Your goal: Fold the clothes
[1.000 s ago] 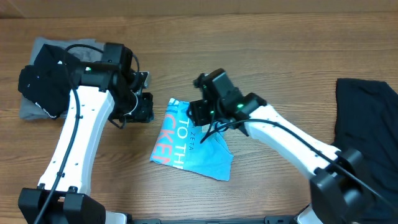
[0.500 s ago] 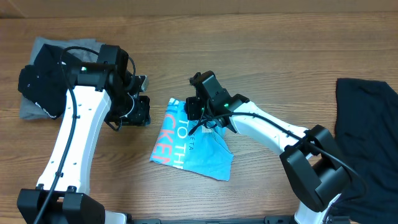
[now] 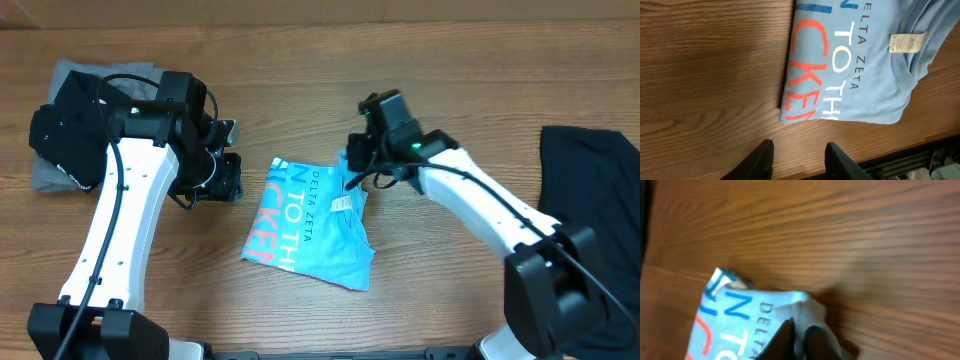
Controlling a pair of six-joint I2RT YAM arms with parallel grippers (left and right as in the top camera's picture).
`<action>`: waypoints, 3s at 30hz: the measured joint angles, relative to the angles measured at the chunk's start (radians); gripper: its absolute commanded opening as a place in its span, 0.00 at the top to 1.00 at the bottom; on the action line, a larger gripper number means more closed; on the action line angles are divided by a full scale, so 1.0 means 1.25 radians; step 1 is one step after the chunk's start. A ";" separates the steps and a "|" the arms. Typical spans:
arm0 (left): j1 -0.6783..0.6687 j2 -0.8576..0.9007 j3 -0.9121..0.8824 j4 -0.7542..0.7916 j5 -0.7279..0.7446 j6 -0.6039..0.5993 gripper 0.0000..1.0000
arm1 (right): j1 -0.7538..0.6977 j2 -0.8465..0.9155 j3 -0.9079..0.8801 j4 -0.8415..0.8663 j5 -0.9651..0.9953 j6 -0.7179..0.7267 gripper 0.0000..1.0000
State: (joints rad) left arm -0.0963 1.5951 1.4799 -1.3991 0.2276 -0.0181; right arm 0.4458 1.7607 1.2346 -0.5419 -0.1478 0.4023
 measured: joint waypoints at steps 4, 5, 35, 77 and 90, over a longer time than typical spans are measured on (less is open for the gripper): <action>0.000 0.000 0.000 0.000 0.000 0.000 0.58 | -0.060 0.000 0.001 -0.050 0.012 -0.008 0.62; 0.000 0.000 0.000 0.000 0.000 0.000 0.57 | -0.073 0.000 0.002 -0.068 0.014 -0.008 0.59; 0.000 0.002 -0.086 0.153 0.020 0.017 0.29 | 0.011 -0.069 -0.112 -0.425 -0.001 0.036 0.57; -0.069 0.250 -0.427 0.662 0.462 0.079 0.22 | 0.055 -0.034 -0.209 -0.135 -0.208 0.164 0.63; -0.058 0.217 -0.407 0.497 0.451 -0.034 0.08 | 0.055 -0.034 -0.209 -0.135 -0.208 0.164 0.63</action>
State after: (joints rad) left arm -0.1692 1.8660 0.9707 -0.7776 0.7910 -0.0612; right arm 0.5140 1.7180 0.9737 -0.7109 -0.4084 0.6067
